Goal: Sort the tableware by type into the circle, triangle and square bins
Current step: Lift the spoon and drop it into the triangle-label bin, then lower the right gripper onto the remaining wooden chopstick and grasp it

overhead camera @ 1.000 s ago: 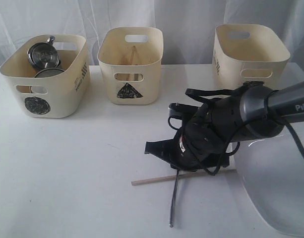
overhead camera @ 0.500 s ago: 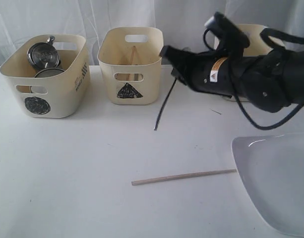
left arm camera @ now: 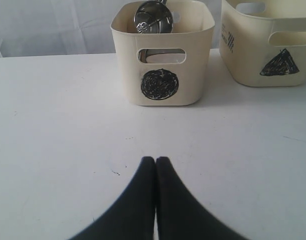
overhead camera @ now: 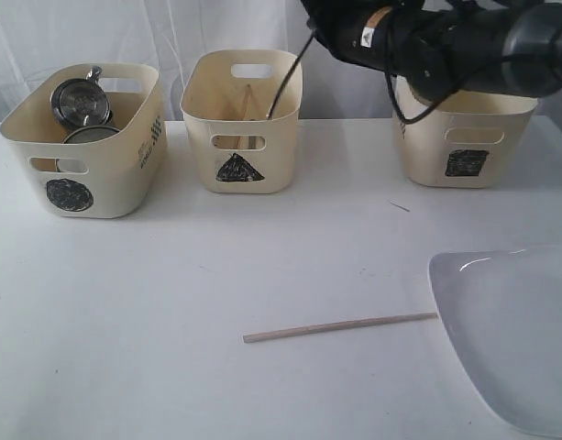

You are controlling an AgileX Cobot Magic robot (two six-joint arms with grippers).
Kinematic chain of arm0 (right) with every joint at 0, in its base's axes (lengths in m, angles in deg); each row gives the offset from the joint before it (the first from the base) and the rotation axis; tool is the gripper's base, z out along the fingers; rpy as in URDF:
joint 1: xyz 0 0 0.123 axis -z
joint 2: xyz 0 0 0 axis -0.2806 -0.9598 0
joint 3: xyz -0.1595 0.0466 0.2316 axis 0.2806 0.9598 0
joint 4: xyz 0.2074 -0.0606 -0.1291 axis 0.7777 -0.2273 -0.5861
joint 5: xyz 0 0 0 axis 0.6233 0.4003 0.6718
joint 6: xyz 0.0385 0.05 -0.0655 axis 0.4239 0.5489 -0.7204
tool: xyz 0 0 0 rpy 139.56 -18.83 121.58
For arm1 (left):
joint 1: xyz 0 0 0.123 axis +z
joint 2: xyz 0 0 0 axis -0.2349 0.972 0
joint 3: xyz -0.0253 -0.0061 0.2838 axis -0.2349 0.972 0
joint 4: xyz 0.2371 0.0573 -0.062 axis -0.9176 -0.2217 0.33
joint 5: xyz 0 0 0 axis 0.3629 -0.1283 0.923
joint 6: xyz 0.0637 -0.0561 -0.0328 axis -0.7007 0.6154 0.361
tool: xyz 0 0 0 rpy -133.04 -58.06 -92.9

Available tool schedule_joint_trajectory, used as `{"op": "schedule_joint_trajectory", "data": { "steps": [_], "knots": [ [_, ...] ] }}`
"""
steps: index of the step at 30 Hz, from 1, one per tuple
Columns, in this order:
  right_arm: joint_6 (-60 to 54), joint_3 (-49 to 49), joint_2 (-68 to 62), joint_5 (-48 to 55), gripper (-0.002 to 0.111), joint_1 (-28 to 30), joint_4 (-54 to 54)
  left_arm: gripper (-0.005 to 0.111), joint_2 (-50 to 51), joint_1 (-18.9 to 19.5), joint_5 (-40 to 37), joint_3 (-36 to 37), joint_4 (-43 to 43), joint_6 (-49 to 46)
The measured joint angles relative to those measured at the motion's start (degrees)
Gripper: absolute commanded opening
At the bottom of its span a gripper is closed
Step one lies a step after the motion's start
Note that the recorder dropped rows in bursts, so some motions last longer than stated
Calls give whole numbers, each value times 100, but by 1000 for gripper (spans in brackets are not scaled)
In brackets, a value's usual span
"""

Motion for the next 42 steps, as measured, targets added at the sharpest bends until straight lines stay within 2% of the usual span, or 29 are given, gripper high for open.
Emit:
{"op": "schedule_joint_trajectory", "data": {
  "steps": [4,9,12,14,19,26,31,34,37,42],
  "knots": [
    [4,-1454,-1062,133,1,0,-38,0,0,0,0,0,0,0],
    [4,-2677,-2129,265,27,-75,-186,0,0,0,0,0,0,0],
    [-9,-2831,-2304,454,28,-199,-430,0,0,0,0,0,0,0],
    [-140,-2839,-2212,1044,25,-285,-534,0,0,0,0,0,0,0],
    [-2533,-1800,-1332,2886,20,-300,-212,0,0,0,0,0,0,0],
    [-5966,35,51,4636,19,-371,449,0,0,0,0,0,0,0],
    [-8091,819,1018,6066,20,-698,785,0,0,0,0,0,0,0],
    [-8964,1121,1333,6767,30,-979,827,0,0,0,0,0,0,0],
    [-9303,1272,1473,7069,41,-1274,864,0,0,0,0,0,0,0],
    [-9430,1296,1485,7157,44,-1813,905,0,0,0,0,0,0,0]
  ]
}}
